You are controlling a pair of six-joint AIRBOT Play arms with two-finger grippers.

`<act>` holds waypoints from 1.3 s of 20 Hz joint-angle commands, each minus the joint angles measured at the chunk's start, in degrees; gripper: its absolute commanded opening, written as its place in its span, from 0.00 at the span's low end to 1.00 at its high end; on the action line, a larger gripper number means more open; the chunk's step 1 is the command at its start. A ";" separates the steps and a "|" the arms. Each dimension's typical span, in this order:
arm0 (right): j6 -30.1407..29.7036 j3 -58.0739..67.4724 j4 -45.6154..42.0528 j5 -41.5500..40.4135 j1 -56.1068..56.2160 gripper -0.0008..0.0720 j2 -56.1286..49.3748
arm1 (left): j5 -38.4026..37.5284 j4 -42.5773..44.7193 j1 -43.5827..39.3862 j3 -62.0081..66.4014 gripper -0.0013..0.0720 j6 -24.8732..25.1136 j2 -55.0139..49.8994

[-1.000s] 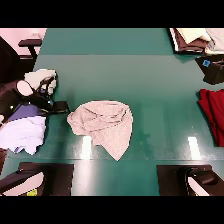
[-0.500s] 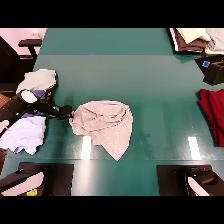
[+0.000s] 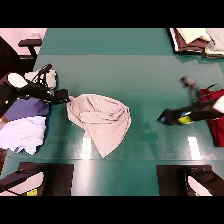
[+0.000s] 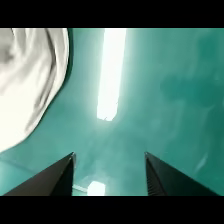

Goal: Fold the shirts.

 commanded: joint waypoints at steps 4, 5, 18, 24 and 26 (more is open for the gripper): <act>-6.23 -12.15 25.49 -22.49 15.61 0.57 -16.04 | -0.42 3.43 0.07 1.25 0.05 0.22 -0.02; -6.23 -10.47 25.57 -24.41 18.32 0.57 -18.38 | -0.42 4.42 0.07 1.25 0.05 0.22 -0.04; -4.57 10.40 14.78 -22.01 23.08 0.03 -33.38 | 0.59 7.13 0.07 2.93 0.05 2.75 -0.02; 1.11 23.67 -18.34 -4.85 11.32 0.03 -17.42 | -0.15 7.13 0.07 18.12 0.05 2.99 5.73; 0.98 28.57 -23.56 -1.53 7.23 0.03 -12.00 | 0.22 6.67 0.07 23.21 0.05 2.97 10.12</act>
